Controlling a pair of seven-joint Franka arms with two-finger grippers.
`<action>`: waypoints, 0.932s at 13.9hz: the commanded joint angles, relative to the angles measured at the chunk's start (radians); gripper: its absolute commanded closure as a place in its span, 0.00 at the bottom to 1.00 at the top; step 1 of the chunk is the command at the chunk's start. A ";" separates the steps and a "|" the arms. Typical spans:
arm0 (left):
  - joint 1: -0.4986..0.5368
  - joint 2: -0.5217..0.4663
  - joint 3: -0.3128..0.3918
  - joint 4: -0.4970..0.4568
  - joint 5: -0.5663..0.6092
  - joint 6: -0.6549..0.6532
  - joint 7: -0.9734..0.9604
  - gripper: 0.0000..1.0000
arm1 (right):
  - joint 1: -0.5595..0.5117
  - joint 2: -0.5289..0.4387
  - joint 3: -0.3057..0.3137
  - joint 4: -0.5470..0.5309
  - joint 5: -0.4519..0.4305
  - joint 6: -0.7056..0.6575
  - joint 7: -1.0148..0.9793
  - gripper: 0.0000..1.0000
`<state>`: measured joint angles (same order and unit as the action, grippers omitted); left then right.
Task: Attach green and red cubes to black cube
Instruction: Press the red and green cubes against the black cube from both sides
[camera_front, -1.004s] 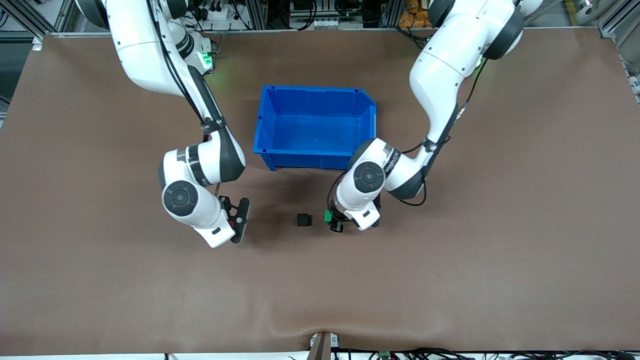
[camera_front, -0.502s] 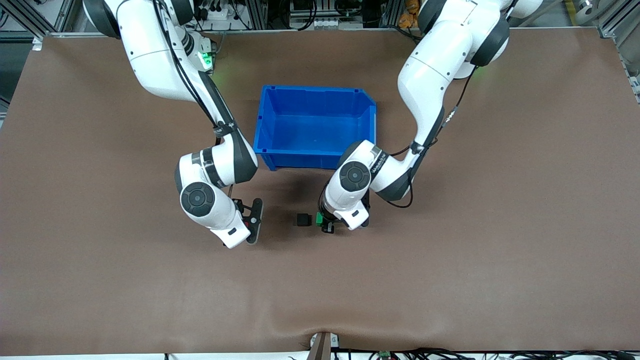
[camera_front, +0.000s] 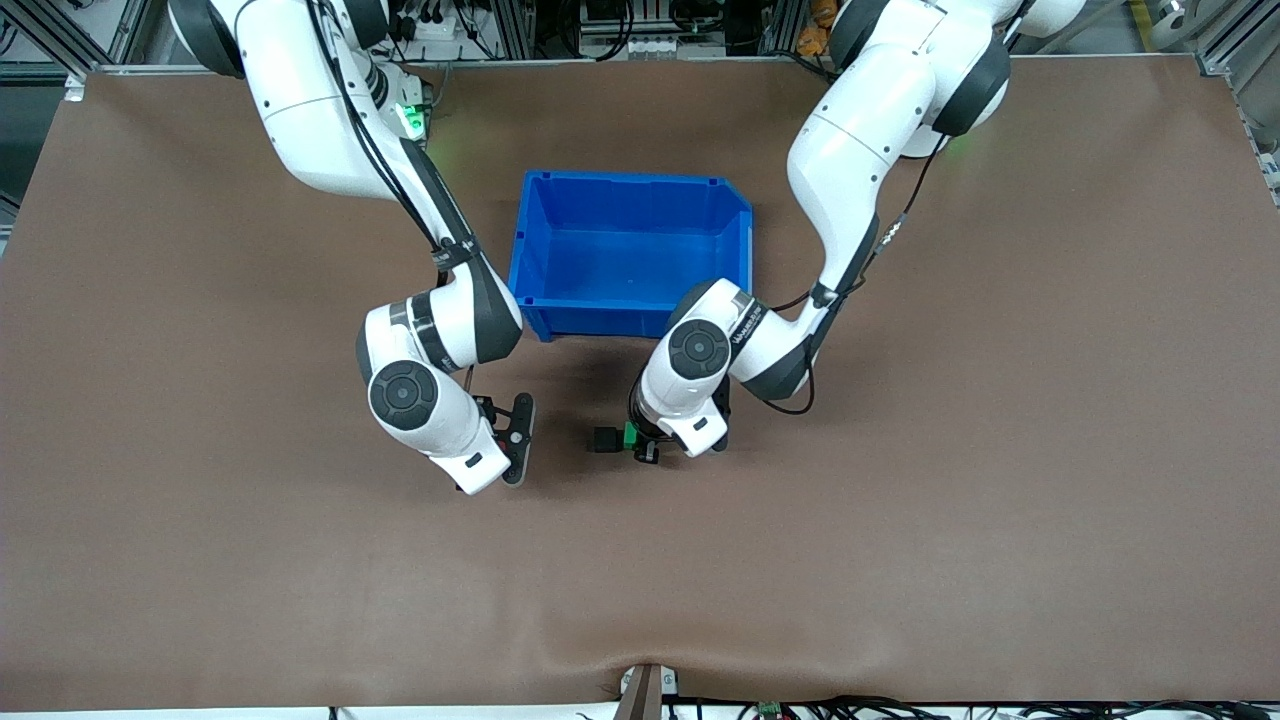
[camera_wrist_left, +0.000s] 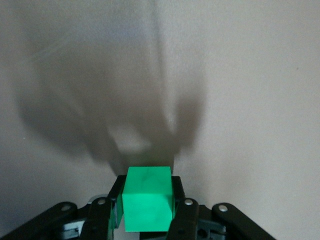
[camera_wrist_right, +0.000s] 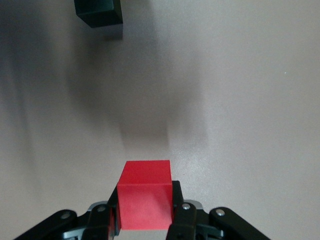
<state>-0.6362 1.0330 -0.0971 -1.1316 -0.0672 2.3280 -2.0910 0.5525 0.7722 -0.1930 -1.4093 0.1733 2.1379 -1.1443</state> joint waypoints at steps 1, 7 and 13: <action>-0.023 0.024 0.020 0.041 -0.014 0.020 -0.027 1.00 | -0.002 0.032 0.014 0.042 0.011 -0.015 -0.006 1.00; -0.028 0.035 0.024 0.039 -0.014 0.050 -0.046 1.00 | 0.000 0.053 0.018 0.053 0.011 -0.015 -0.009 1.00; -0.030 0.019 0.020 0.032 -0.013 -0.036 -0.046 1.00 | 0.026 0.090 0.066 0.069 0.009 -0.007 0.075 1.00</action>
<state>-0.6446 1.0452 -0.0951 -1.1243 -0.0672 2.3482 -2.1128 0.5573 0.8284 -0.1332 -1.3822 0.1740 2.1391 -1.1151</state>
